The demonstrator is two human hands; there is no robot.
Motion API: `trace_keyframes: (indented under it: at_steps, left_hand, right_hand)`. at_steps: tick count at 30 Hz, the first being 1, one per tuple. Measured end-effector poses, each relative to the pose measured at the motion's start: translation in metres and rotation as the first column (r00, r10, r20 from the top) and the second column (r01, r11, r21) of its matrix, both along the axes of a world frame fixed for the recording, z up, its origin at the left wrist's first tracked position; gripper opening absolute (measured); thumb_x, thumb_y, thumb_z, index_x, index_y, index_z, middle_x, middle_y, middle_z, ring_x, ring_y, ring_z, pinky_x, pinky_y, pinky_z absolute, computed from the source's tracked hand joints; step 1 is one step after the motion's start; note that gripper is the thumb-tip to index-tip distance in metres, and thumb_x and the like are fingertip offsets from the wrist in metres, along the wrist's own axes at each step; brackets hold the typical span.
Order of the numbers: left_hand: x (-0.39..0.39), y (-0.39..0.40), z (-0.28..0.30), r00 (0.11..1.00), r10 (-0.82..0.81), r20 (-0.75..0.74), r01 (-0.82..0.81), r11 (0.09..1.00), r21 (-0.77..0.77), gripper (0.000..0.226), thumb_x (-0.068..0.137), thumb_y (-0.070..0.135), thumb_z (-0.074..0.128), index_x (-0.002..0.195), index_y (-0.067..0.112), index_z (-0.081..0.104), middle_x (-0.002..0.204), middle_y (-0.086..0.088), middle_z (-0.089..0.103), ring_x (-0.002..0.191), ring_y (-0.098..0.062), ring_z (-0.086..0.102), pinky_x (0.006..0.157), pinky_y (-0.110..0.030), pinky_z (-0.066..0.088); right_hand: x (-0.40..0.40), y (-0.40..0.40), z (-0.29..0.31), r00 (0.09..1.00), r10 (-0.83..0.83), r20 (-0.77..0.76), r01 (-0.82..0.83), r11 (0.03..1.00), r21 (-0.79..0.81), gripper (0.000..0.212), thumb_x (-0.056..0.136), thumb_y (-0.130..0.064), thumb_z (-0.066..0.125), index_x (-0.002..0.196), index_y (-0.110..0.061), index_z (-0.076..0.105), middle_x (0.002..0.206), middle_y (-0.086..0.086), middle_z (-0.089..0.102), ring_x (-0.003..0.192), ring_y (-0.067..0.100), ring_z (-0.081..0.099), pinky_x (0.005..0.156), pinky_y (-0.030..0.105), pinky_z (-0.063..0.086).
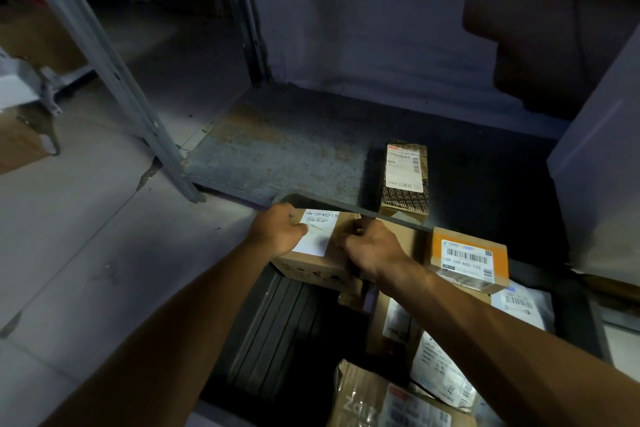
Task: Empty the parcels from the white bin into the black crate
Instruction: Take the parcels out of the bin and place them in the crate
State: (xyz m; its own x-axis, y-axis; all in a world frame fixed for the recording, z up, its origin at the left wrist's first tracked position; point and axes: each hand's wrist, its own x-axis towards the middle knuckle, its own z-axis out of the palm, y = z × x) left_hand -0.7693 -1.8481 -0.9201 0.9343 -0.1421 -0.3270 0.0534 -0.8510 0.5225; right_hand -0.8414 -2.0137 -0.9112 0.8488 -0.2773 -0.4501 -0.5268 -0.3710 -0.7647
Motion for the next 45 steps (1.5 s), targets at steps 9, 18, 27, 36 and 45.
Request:
trace_keyframes:
  at_steps: [9,18,27,36,45]
  left_hand:
    - [-0.003,-0.003,0.012,0.991,-0.113,0.072,0.101,0.983,0.153,0.033,0.097,0.031,0.062,0.126,0.016,0.058,0.119,-0.009,0.067,0.094,-0.02,0.059,0.072,-0.029,0.046]
    - [-0.026,-0.003,0.027,0.915,-0.391,0.1,0.306,0.833,0.461,0.056,0.091,0.035,0.065,0.141,0.02,0.044,0.136,-0.005,0.054,0.121,-0.024,0.052,0.092,-0.035,0.049]
    - [-0.032,-0.035,0.063,0.901,-0.431,0.051,0.331,0.759,0.56,0.101,0.088,0.058,0.064,0.161,0.027,0.001,0.169,-0.007,-0.004,0.155,-0.033,-0.003,0.123,-0.054,0.011]
    - [-0.081,-0.095,0.094,0.852,-0.514,0.098,0.401,0.762,0.508,0.099,0.088,0.065,0.058,0.161,0.029,0.001,0.169,-0.006,-0.004,0.155,-0.032,-0.003,0.123,-0.054,0.01]
    - [-0.138,-0.179,0.129,0.751,-0.64,0.16,0.494,0.706,0.508,0.096,0.088,0.067,0.056,0.161,0.03,0.004,0.17,-0.004,0.002,0.156,-0.027,0.002,0.124,-0.052,0.015]
  right_hand:
    - [-0.007,-0.01,0.01,0.991,0.112,0.068,-0.102,0.986,-0.133,0.039,0.09,-0.028,0.064,0.127,-0.017,0.064,0.126,0.008,0.068,0.114,0.028,0.063,0.099,0.041,0.053]
    - [-0.046,-0.037,0.039,0.911,0.413,0.02,-0.362,0.821,-0.442,0.055,0.089,-0.035,0.066,0.14,-0.02,0.051,0.136,0.008,0.051,0.129,0.028,0.048,0.103,0.032,0.041]
    - [-0.077,-0.073,0.062,0.896,0.443,-0.036,-0.371,0.701,-0.61,0.079,0.093,-0.051,0.057,0.159,-0.029,0.02,0.165,0.009,0.02,0.153,0.032,0.014,0.124,0.044,0.022]
    - [-0.122,-0.126,0.102,0.905,0.42,-0.066,-0.324,0.582,-0.746,0.083,0.094,-0.06,0.049,0.161,-0.032,0.01,0.169,0.01,0.01,0.155,0.032,0.006,0.125,0.049,0.017]
    - [-0.187,-0.194,0.137,0.944,0.328,0.034,-0.18,0.6,-0.779,0.081,0.094,-0.058,0.052,0.161,-0.03,0.015,0.167,0.011,0.016,0.153,0.031,0.014,0.123,0.046,0.022]
